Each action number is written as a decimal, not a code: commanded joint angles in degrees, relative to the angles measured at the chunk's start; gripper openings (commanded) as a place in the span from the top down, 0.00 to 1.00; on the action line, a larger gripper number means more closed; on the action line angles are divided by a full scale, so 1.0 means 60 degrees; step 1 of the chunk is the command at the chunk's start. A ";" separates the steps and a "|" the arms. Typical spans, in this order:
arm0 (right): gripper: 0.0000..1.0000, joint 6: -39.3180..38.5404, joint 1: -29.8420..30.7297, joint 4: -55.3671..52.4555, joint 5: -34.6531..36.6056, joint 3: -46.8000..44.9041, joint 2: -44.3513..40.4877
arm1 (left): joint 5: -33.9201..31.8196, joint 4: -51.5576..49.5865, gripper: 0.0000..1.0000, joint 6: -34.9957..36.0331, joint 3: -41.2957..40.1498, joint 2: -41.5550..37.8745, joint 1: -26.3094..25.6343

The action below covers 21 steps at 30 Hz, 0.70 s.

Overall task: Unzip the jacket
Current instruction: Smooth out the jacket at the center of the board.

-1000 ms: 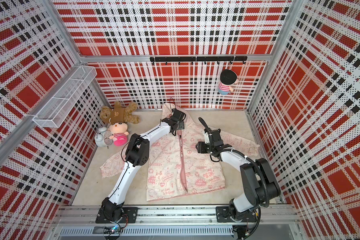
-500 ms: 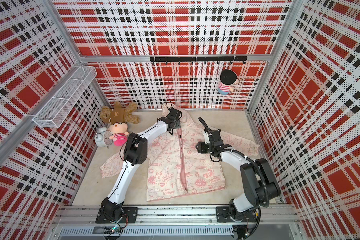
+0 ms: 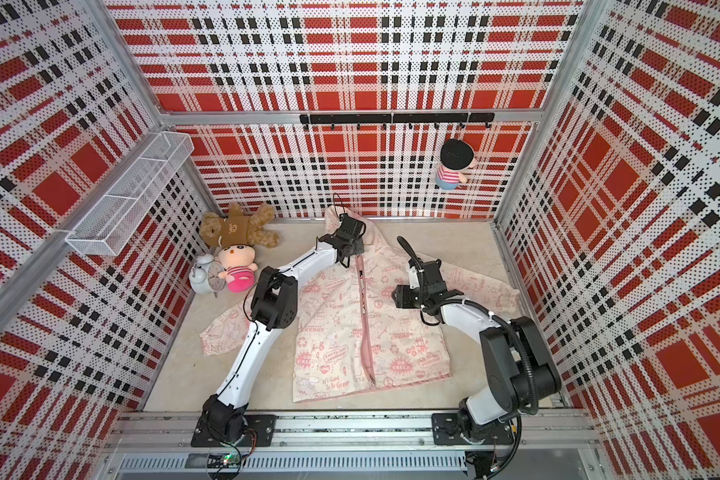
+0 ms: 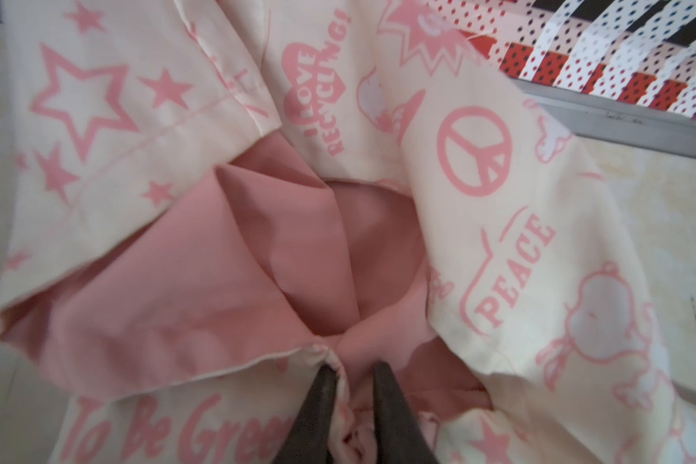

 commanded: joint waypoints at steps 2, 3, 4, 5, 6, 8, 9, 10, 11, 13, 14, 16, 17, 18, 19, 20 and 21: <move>0.42 -0.0041 -0.0047 0.0084 0.0067 -0.0065 -0.0133 | -0.0016 0.0977 0.87 -0.0126 -0.0057 -0.0465 0.0066; 0.42 -0.0045 -0.0043 0.0084 0.0053 -0.0074 -0.0128 | -0.0099 0.1094 0.88 -0.0147 -0.0174 -0.0614 0.0070; 0.42 -0.0037 -0.0049 0.0084 0.0045 -0.0067 -0.0125 | -0.0185 0.1226 0.88 -0.0156 -0.0327 -0.0773 0.0049; 0.42 -0.0038 -0.0049 0.0075 0.0038 -0.0080 -0.0119 | -0.0234 0.1362 0.88 -0.0155 -0.0497 -0.0925 0.0048; 0.42 -0.0045 -0.0044 0.0083 0.0037 -0.0080 -0.0119 | -0.0303 0.1531 0.88 -0.0156 -0.0686 -0.1130 0.0044; 0.42 -0.0037 -0.0051 0.0094 -0.0006 -0.0078 -0.0104 | -0.0425 0.1837 0.88 -0.0156 -0.1098 -0.1455 0.0024; 0.42 -0.0031 -0.0043 0.0122 -0.0030 -0.0092 -0.0095 | -0.0472 0.2026 0.87 -0.0156 -0.1296 -0.1627 0.0027; 0.42 -0.0034 -0.0046 0.0150 -0.0062 -0.0118 -0.0090 | -0.0496 0.2229 0.87 -0.0142 -0.1509 -0.1765 0.0008; 0.42 -0.0009 -0.0046 0.0163 -0.0093 -0.0114 -0.0094 | -0.0489 0.2392 0.87 -0.0142 -0.1639 -0.1864 -0.0002; 0.42 -0.0008 -0.0051 0.0212 -0.0199 -0.0124 -0.0075 | -0.0531 0.2700 0.87 -0.0127 -0.1929 -0.2015 -0.0023; 0.42 -0.0010 -0.0039 0.0249 -0.0288 -0.0144 -0.0076 | -0.0547 0.2761 0.87 -0.0127 -0.1986 -0.2044 -0.0020; 0.42 -0.0050 -0.0047 0.0387 -0.0607 -0.0234 -0.0119 | -0.0519 0.2897 0.86 -0.0101 -0.2042 -0.2050 -0.0021; 0.42 -0.0068 -0.0030 0.0493 -0.0823 -0.0294 -0.0166 | -0.0519 0.2945 0.84 -0.0085 -0.2035 -0.2011 -0.0021; 0.41 -0.0069 -0.0017 0.0632 -0.1095 -0.0374 -0.0220 | -0.0519 0.2969 0.80 -0.0058 -0.1995 -0.1951 -0.0028; 0.41 -0.0056 -0.0006 0.0771 -0.1362 -0.0465 -0.0299 | -0.0495 0.2977 0.68 -0.0016 -0.1923 -0.1865 -0.0011; 0.40 -0.0031 0.0041 0.0843 -0.1580 -0.0522 -0.0361 | -0.0462 0.2945 0.56 0.0026 -0.1836 -0.1782 0.0004; 0.40 -0.0009 0.0095 0.0850 -0.1719 -0.0543 -0.0432 | -0.0461 0.2845 0.47 0.0047 -0.1717 -0.1698 0.0012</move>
